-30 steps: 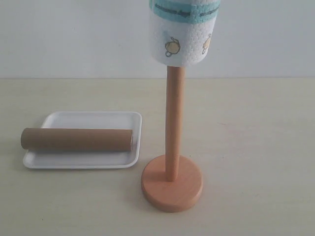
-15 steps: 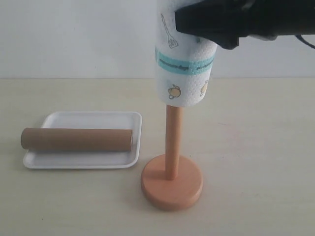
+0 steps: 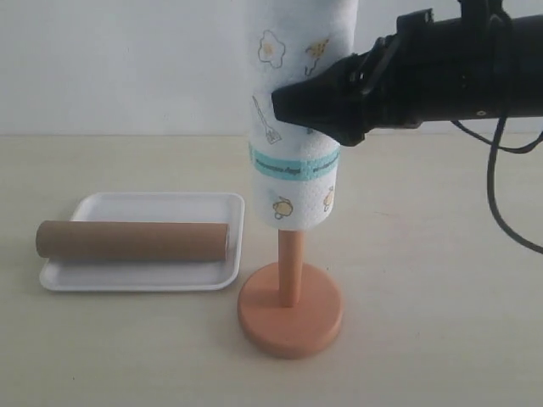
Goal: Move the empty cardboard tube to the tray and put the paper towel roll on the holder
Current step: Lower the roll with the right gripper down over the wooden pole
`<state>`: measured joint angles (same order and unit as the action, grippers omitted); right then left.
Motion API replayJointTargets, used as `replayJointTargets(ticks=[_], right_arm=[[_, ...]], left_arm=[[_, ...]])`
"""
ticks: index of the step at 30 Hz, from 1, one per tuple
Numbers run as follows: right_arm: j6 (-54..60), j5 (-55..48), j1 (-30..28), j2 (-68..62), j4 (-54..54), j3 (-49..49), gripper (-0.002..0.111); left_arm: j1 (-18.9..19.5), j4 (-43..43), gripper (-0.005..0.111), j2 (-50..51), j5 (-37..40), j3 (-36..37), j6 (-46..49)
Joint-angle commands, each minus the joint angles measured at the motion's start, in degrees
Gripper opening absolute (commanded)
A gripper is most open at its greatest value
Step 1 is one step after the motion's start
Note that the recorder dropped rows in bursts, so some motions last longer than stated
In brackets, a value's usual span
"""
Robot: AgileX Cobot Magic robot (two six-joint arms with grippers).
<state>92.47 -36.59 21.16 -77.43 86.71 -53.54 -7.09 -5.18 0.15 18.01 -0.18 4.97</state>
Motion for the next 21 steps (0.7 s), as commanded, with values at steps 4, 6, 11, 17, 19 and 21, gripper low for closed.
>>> replayJointTargets(ticks=[4, 6, 11, 17, 19, 21], right_arm=[[1.43, 0.25, 0.09, -3.01, 1.44, -0.11, 0.000], [2.02, 0.37, 0.09, -3.55, 1.32, 0.00, 0.000], [3.21, 0.64, 0.09, -5.03, 1.68, 0.55, 0.000], [15.11, 0.64, 0.09, -5.82, 12.03, 4.72, 0.000], [19.22, 0.64, 0.09, -5.82, 13.23, 6.16, 0.000], [20.43, 0.64, 0.09, -5.82, 13.23, 6.79, 0.000]], left_arm=[[0.13, 0.09, 0.004, -0.15, -0.02, 0.18, -0.42], [0.13, 0.09, 0.004, -0.15, -0.02, 0.18, -0.42], [0.13, 0.09, 0.004, -0.15, -0.02, 0.18, -0.42], [0.13, 0.09, 0.004, -0.15, -0.02, 0.18, -0.42], [0.13, 0.09, 0.004, -0.15, -0.02, 0.18, -0.42], [0.13, 0.09, 0.004, -0.15, -0.02, 0.18, -0.42]])
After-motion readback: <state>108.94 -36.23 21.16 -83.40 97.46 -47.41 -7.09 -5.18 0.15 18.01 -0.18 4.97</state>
